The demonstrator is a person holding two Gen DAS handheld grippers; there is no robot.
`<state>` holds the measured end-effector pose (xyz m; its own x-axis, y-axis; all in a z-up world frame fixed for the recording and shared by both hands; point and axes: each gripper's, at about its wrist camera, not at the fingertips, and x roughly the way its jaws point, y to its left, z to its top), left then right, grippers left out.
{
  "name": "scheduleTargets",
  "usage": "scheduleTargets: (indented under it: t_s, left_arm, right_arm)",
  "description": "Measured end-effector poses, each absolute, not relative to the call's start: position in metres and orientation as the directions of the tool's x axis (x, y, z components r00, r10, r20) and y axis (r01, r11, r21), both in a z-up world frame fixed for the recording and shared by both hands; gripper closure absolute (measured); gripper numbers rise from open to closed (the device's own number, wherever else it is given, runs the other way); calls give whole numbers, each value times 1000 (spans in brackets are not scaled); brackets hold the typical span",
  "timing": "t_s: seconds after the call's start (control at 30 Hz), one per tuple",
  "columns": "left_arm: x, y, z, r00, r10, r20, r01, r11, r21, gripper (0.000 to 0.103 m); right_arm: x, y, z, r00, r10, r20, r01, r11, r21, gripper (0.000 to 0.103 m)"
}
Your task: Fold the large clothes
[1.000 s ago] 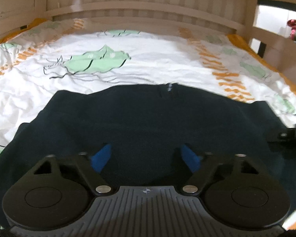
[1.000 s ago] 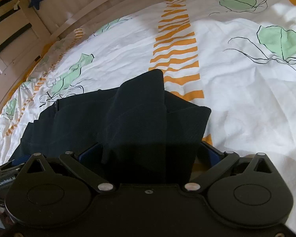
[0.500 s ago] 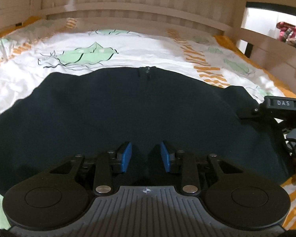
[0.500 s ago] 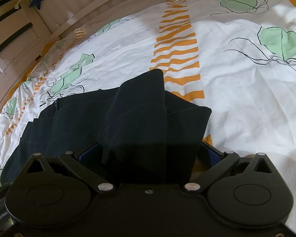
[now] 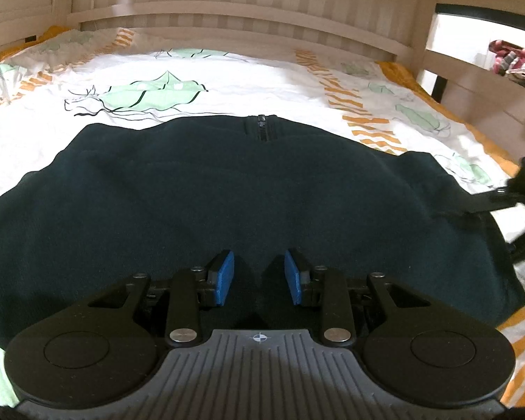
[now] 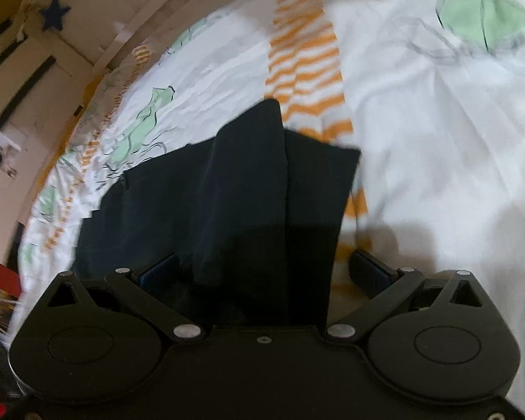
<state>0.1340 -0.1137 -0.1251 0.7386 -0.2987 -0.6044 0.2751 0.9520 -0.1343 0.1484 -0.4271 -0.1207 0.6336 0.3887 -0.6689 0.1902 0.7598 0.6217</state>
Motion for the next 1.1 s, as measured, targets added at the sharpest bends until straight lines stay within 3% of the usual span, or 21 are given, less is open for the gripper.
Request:
scheduleTargets:
  t_s: [0.13,0.27,0.33,0.4,0.5,0.77,0.87,1.1]
  left_arm:
    - [134,-113,-125,740,-299,-603,270,953,-141,71]
    - [135,-111,-125,738,-301,-604,268,952,-146,71]
    - [135,-112,-125,738,-299,-605,268,953,-143,71]
    - [134,-112,-125,739,-298,-605,267,953,-143,71]
    - [135,-112,-123,739,-299,-604,269,953,-142,71]
    - [104,-98,-103,759,-300,-578,274,952,-135,73]
    - [99,-100,-112,742,-289,-605,293,951,-96,73]
    - [116,-98,-120,700,-328,-635,300,941,-156,74]
  right_arm:
    - [136,-440,-128,600,500,-624,223,645,731,0]
    - [137,-435,-132,593,529,-607,208,628,750,0]
    - [141,-429,-133,583,540,-607,182,641,745,14]
    - [144,-422,-134,574,510,-641,190,678,710,44]
    - [143,-421,-133,588,519,-620,172,669,723,64]
    - [134,-404,-99,662,461,-590,85,737,671,71]
    - [134,-398,-89,676,447,-585,77,747,660,73]
    - [139,-375,-57,689,441,-575,17,784,621,75]
